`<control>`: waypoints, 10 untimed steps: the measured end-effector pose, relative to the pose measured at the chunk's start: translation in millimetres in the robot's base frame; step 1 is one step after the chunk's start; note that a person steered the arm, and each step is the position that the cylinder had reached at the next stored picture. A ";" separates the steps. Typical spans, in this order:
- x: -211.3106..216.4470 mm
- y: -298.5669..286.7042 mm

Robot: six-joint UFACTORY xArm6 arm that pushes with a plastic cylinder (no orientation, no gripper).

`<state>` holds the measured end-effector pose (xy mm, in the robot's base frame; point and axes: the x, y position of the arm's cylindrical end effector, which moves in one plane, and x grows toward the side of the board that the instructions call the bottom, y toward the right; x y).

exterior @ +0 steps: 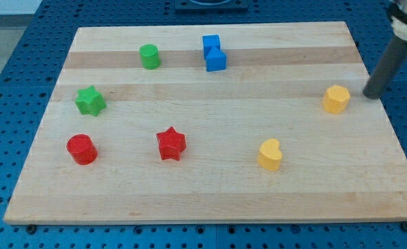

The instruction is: Push the yellow hexagon closer to the yellow heart

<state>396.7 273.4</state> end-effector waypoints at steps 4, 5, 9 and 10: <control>40.4 -25.0; 13.1 -41.1; 48.4 -89.2; 36.2 -106.9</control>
<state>432.9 166.5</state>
